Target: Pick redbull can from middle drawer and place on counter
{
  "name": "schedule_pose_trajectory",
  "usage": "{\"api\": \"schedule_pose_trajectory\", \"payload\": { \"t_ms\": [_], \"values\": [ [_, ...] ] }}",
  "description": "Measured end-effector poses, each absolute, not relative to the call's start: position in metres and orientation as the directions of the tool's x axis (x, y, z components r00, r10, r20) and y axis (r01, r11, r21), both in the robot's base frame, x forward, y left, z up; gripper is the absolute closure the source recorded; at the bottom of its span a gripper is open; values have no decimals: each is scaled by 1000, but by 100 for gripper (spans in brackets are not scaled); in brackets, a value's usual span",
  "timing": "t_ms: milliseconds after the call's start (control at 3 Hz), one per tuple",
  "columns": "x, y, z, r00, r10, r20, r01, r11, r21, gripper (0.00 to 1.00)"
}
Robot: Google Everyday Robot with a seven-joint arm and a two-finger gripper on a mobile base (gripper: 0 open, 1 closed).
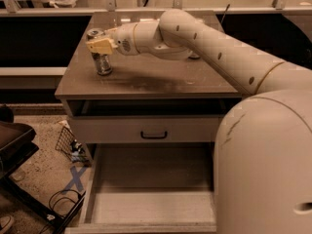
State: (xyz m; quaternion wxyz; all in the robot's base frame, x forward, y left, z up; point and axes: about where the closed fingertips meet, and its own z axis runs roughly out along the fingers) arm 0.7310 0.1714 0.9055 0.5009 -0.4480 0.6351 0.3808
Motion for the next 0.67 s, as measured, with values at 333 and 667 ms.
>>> {"api": "schedule_pose_trajectory", "payload": {
  "t_ms": [333, 667],
  "values": [
    [729, 177, 905, -97, -187, -977, -953, 300, 37, 0],
    [729, 177, 905, -97, -187, -977, -953, 300, 37, 0]
  ]
}}
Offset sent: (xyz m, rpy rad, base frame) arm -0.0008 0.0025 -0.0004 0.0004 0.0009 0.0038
